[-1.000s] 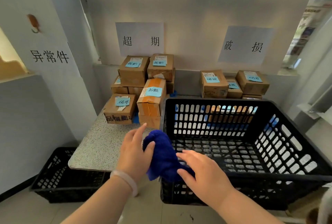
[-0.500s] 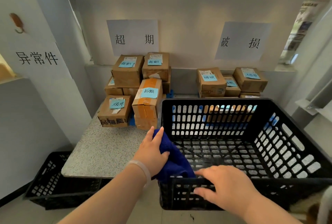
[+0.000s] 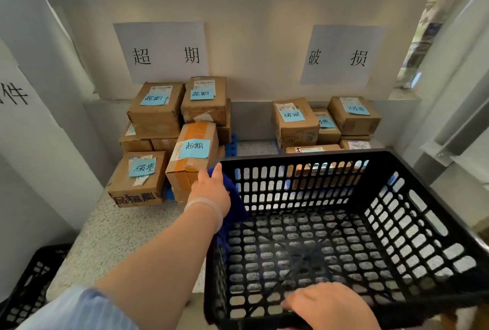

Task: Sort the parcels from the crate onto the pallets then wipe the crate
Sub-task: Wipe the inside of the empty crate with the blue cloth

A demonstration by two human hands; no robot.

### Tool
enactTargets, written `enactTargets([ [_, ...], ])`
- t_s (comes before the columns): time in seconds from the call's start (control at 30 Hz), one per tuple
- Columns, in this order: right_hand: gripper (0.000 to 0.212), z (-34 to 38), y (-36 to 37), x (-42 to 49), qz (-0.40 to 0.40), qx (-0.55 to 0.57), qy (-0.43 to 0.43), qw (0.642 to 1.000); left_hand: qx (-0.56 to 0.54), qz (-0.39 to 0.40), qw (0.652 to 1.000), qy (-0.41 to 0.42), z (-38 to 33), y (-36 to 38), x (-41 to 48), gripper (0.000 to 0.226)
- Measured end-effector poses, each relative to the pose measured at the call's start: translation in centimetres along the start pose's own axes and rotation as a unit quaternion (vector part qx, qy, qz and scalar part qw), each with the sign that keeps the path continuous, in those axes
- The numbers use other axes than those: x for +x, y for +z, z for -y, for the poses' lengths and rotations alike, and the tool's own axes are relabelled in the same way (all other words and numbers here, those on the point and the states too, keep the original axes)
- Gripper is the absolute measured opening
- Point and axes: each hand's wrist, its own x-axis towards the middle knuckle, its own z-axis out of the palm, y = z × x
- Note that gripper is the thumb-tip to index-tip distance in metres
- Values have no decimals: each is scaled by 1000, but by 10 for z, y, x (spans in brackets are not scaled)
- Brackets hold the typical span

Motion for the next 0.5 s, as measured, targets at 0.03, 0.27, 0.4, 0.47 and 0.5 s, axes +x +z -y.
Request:
enactTargets([
  [0.03, 41, -1, -2, 4, 29, -7, 1, 1000, 0, -3, 1000, 0, -1, 0, 3, 74],
  [0.27, 96, 1, 3, -13, -105, 6, -63, 992, -92, 13, 995, 26, 10, 1, -8, 66],
  [0.4, 108, -1, 16, -12, -202, 7, -70, 977, -140, 30, 988, 51, 26, 5, -47, 68],
  [0.47, 106, -2, 20, -13, -221, 26, -67, 973, -150, 38, 986, 56, 32, 10, -72, 69],
  [0.5, 106, -1, 20, -14, -226, 33, -66, 971, -148, 41, 987, 56, 34, 14, -86, 70],
])
